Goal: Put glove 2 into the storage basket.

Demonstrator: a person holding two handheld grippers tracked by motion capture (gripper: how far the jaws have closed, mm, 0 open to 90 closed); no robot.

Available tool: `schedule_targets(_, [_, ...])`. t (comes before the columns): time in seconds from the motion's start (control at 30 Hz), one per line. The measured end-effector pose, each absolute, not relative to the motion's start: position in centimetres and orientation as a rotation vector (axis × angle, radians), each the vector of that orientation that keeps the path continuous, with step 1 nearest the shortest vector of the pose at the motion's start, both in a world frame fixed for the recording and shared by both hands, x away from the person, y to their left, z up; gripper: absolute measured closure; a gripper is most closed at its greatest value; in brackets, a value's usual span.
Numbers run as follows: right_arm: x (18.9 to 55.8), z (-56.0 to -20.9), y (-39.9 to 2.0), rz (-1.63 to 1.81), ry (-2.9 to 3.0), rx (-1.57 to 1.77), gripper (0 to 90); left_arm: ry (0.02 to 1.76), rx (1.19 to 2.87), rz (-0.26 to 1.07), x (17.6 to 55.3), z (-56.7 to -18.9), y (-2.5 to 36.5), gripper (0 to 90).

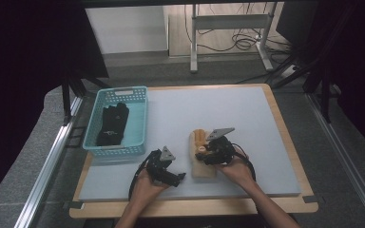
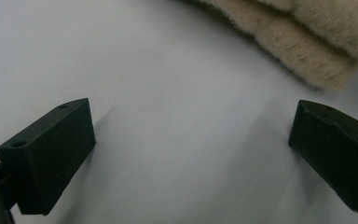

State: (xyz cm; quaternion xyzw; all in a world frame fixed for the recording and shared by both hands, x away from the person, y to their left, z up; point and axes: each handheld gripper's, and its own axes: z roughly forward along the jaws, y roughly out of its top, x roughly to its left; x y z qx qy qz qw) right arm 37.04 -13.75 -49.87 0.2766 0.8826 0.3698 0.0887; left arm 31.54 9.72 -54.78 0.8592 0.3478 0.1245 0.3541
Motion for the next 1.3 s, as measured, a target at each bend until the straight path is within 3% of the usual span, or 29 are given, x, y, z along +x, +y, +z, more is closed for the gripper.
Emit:
schedule_targets(0.1, [37.2,-49.6,-13.9,1.112,2.624,0.834,39.5,0.899,2.221,0.322,31.5,-54.8,9.7,0.5])
schedule_targets(0.3, [37.7,-47.8,-15.8,1.141,2.557,0.838,39.5,0.899,2.221,0.322,31.5,-54.8,9.7,0.5])
schedule_targets(0.53, [37.8,-48.3,-18.5,1.118,2.543,0.865,62.9,0.898,2.224,0.322,31.5,-54.8,9.7,0.5])
schedule_targets(0.67, [37.4,-49.1,-19.4,1.117,2.560,0.883,71.8,0.898,2.224,0.321,31.5,-54.8,9.7,0.5])
schedule_targets(0.9, [36.4,-50.0,-20.5,1.116,2.580,0.879,77.6,0.900,2.223,0.320,31.5,-54.7,9.7,0.6])
schedule_targets(1.3, [34.4,-52.3,-18.6,1.110,2.669,0.814,77.6,0.922,2.237,0.325,30.9,-54.5,10.5,1.2])
